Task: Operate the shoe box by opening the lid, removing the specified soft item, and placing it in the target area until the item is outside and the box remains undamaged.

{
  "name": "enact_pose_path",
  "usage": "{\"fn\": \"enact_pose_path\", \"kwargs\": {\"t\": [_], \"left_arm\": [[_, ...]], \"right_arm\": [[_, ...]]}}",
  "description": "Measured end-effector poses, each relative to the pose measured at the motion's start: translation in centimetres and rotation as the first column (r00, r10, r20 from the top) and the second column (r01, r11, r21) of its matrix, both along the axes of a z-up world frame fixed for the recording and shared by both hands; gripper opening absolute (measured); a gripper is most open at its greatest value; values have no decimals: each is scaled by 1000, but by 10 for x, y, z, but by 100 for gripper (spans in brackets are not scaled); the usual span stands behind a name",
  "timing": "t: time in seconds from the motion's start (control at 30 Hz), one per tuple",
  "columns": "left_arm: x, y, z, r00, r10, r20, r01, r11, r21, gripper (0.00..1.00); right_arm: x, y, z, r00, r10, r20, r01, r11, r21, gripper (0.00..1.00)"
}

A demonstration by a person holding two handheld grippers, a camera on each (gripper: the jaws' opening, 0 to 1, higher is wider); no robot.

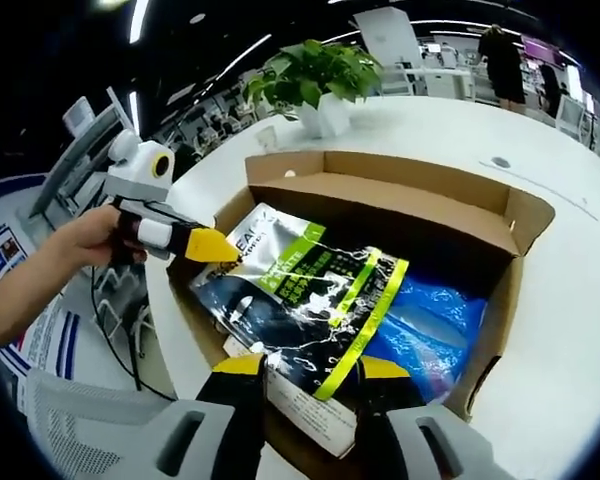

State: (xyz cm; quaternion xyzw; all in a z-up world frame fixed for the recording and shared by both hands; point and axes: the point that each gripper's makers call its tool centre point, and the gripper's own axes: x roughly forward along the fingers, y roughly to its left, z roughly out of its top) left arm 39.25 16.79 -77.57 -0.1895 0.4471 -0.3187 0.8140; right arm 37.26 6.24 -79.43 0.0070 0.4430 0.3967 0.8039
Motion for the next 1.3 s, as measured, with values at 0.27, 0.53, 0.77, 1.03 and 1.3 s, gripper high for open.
{"fn": "enact_pose_path", "kwargs": {"t": [0.27,0.53,0.77,1.03,1.3], "left_arm": [[-2,-3,2,1000,6,3,-6,1000,-9,0],[-3,-4,8,1000,10,19,-9,1000,-13,0],[-1,-5,15,999,9,42,-8,1000,-13,0],[-3,-13,28,998,-1,59,2,1000,-14,0],[1,-22,37,997,-19,78,20,1000,-12,0]], "right_arm": [[6,1,12,999,-45,30,44,998,53,15],[-1,0,7,999,-28,46,27,999,22,8],[-1,-4,15,997,-39,65,36,999,34,3],[2,-13,29,995,-70,77,66,996,60,0],[4,-23,40,992,-90,91,84,994,70,0]]}}
